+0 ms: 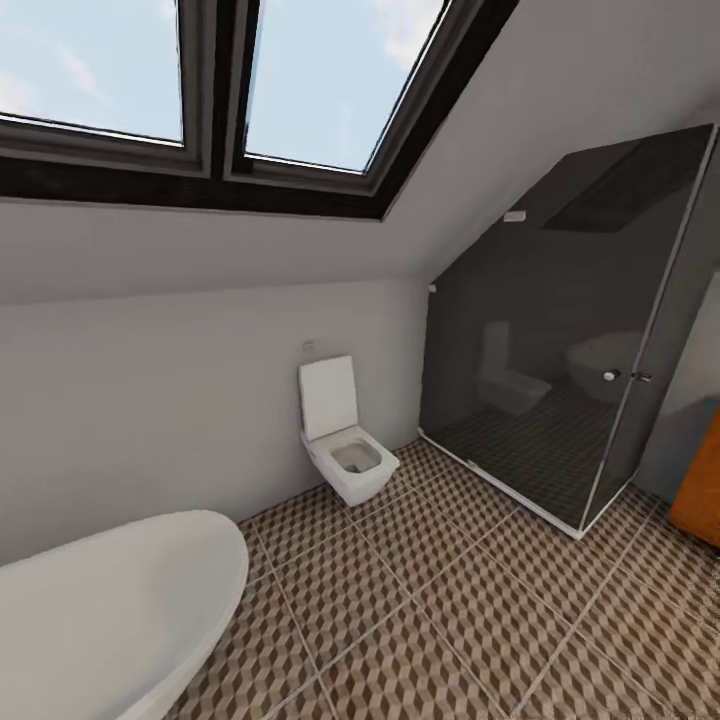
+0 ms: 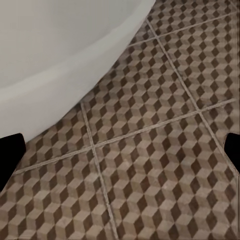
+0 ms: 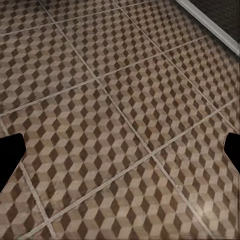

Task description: Take the four mousetraps from the cabinet in the bathroom and place them on the bathroom floor. Make sure all four end up on the same floor surface, and ensure that at least two of them are either under or directly next to the same bathroom sink.

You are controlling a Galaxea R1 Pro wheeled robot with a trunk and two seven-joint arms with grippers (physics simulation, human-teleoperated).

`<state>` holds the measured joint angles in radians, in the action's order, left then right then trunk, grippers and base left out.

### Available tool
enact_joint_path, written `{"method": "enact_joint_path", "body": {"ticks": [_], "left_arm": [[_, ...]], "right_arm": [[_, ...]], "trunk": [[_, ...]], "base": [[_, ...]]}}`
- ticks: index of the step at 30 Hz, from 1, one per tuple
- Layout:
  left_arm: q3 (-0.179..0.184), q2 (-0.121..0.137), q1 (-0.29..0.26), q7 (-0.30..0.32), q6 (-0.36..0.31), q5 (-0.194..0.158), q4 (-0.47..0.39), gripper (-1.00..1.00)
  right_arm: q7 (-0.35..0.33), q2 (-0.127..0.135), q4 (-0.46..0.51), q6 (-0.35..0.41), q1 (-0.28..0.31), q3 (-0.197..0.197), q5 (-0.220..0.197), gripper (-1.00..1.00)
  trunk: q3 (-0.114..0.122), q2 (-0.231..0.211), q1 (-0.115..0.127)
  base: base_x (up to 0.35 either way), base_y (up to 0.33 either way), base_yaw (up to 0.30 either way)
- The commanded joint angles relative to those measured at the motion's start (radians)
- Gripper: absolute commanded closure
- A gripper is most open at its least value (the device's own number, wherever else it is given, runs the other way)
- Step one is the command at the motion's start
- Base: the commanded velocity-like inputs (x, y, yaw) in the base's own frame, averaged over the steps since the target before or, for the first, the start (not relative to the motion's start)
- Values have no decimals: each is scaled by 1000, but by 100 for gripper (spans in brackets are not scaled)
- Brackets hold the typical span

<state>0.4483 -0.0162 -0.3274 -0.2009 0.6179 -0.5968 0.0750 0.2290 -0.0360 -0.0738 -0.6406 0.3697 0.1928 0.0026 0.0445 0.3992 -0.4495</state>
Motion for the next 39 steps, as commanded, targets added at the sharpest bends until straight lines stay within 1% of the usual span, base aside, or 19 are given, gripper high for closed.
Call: {"method": "enact_joint_path", "body": {"ticks": [1, 39], "left_arm": [[6, -1, -1, -8, 3, 5, 3, -100], [6, -1, -1, -8, 3, 5, 3, -100]], "right_arm": [[7, -1, -4, -4, 2, 8, 0, -100], [7, -1, -4, -4, 2, 8, 0, -100]], "trunk": [[0, 1, 0], [20, 1, 0]], "base": [[0, 0, -275], [0, 0, -275]]}}
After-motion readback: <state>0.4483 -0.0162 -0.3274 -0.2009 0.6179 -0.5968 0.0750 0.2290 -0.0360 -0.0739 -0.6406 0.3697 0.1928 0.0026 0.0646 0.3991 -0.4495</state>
